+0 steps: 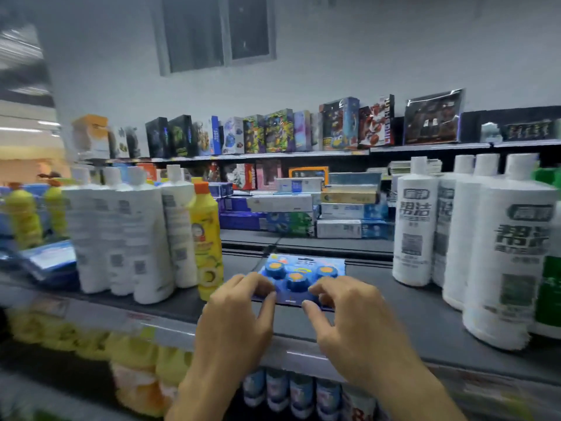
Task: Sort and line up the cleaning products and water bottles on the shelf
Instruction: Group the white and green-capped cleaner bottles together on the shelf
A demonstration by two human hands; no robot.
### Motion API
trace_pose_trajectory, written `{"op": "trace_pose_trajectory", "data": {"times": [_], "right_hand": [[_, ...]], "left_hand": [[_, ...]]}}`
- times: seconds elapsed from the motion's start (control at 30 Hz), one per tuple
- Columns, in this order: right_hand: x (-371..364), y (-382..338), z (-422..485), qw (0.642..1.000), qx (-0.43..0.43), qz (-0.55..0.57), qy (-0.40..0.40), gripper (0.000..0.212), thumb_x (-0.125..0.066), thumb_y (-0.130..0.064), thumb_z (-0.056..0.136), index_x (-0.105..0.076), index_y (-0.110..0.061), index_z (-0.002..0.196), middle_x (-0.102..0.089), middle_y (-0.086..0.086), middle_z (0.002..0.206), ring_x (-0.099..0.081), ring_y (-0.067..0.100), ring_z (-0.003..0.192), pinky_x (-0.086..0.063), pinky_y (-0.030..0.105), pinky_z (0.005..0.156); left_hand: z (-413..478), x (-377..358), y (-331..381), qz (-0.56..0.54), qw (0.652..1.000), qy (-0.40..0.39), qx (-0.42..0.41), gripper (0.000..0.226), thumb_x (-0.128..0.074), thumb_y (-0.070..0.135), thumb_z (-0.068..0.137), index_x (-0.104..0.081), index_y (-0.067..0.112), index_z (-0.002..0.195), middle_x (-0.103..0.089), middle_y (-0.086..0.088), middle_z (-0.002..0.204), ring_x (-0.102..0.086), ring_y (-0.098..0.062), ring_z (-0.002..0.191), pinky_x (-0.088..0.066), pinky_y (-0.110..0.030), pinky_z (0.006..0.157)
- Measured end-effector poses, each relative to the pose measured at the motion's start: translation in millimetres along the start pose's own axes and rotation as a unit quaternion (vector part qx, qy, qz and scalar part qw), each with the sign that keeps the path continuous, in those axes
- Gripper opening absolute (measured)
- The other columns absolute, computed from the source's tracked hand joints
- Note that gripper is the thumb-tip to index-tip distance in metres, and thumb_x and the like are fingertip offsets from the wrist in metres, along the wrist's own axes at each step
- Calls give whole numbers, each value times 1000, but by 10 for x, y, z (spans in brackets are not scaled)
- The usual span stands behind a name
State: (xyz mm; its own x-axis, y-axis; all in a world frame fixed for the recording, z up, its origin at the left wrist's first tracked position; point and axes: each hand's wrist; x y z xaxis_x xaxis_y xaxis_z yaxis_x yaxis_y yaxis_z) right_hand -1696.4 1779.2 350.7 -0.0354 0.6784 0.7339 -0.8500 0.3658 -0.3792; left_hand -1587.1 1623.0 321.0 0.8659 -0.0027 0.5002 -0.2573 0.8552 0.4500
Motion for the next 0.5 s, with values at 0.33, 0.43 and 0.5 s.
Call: {"op": "trace_pose_trajectory", "data": {"times": [0.33,0.43,0.5], "right_hand": [[-1308,-1499,523,998,48,39,-10,26,-59,-49,91,-68,-29,105,-67,-9,97,-66,18,95,-54,35,82],[-1591,-1747,649,997,39,65,-21,29,-65,-46,96,-64,-28,118,-66,-8,106,-65,17,102,-55,34,85],[-1736,-1865,746,995,25,93,-17,32,-69,-43,97,-61,-29,124,-65,-10,110,-63,14,104,-56,32,86]], "left_hand": [[405,1113,-1593,50,997,39,54,23,-77,24,93,-63,31,110,-59,13,104,-63,-13,93,-53,-33,77],[552,1245,-1852,37,996,31,70,24,-68,25,99,-57,28,120,-56,7,111,-60,-17,97,-47,-33,78],[649,1294,-1968,4,997,21,72,25,-62,32,105,-55,26,128,-55,6,114,-58,-15,100,-46,-31,82]]}}
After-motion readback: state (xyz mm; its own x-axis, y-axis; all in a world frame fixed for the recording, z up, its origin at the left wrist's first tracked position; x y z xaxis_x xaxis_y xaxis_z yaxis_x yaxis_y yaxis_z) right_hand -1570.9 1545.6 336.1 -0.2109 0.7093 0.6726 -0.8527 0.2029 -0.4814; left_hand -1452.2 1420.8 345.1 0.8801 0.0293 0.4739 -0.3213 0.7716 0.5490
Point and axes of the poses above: each hand's wrist, its own z-axis towards the middle knuckle, its own x-axis out of the back of the hand, y = z × x
